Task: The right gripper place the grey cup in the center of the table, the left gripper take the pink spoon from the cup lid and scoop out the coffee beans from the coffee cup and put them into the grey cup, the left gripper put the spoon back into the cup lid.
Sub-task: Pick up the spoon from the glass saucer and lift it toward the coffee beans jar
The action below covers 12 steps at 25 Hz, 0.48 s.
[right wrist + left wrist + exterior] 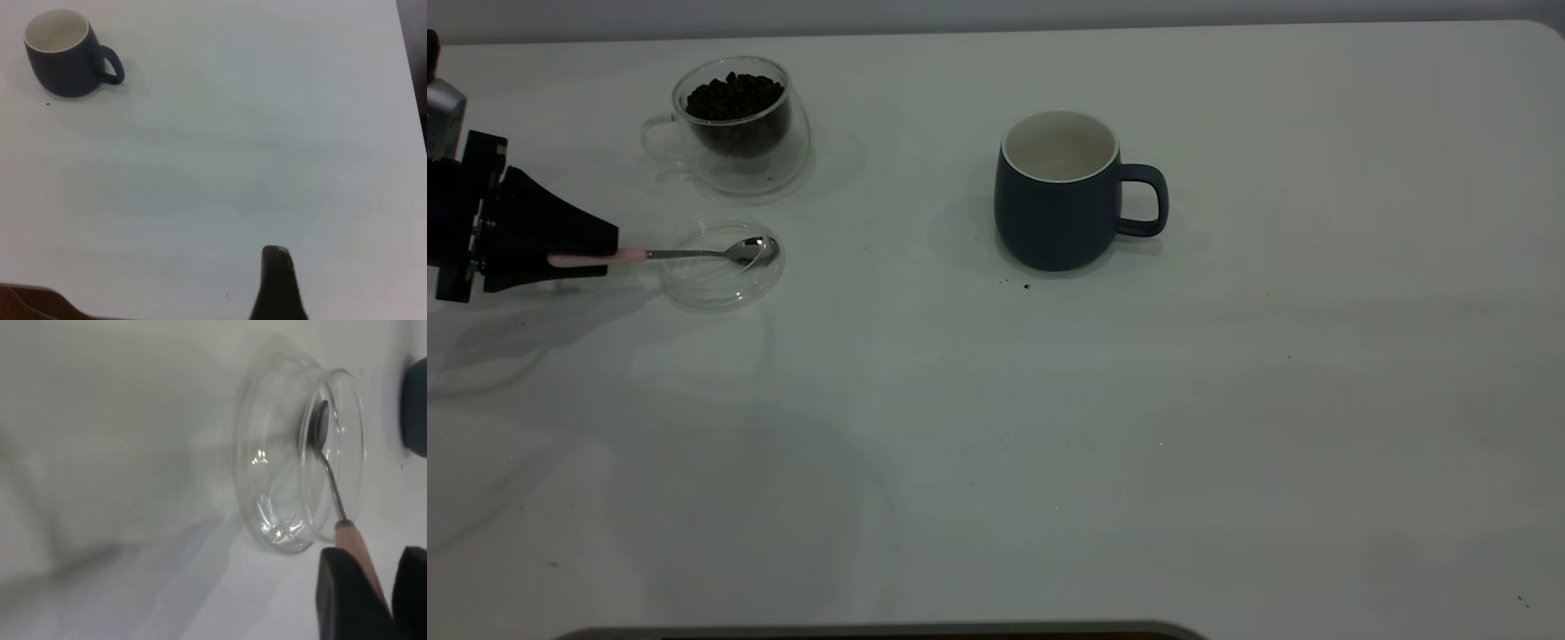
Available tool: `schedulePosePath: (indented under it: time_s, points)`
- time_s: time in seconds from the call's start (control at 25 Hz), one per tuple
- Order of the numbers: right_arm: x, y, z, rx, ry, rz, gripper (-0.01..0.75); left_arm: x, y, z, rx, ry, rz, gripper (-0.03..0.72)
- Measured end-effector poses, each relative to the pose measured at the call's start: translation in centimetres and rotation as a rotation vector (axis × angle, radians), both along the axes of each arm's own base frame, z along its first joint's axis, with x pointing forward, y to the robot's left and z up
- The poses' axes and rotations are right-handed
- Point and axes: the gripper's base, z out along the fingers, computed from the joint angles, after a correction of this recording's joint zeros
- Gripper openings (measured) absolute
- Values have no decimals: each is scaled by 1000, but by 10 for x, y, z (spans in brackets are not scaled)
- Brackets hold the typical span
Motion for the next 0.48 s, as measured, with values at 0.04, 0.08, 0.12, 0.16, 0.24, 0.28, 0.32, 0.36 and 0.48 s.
schedulePosePath:
  time_s: [0.04, 0.08, 0.12, 0.16, 0.24, 0.28, 0.32, 0.36, 0.48]
  points:
    - [0, 0, 0, 0, 0, 0, 591, 0, 0, 0, 1, 0, 6, 194]
    - [0, 0, 0, 0, 0, 0, 591, 1, 0, 0, 3, -1, 12, 173]
    - [0, 0, 0, 0, 0, 0, 591, 1, 1, 0, 4, -1, 16, 160]
    - [0, 0, 0, 0, 0, 0, 591, 1, 1, 0, 3, -1, 18, 150]
    - [0, 0, 0, 0, 0, 0, 591, 2, 1, 0, 4, -1, 21, 146]
    - [0, 0, 0, 0, 0, 0, 591, 2, 1, 0, 5, 0, 24, 146]
    - [0, 0, 0, 0, 0, 0, 591, 2, 1, 0, 5, 0, 25, 146]
    - [0, 0, 0, 0, 0, 0, 591, 2, 1, 0, 5, 0, 27, 146]
    - [0, 0, 0, 0, 0, 0, 591, 2, 1, 0, 6, 1, 28, 146]
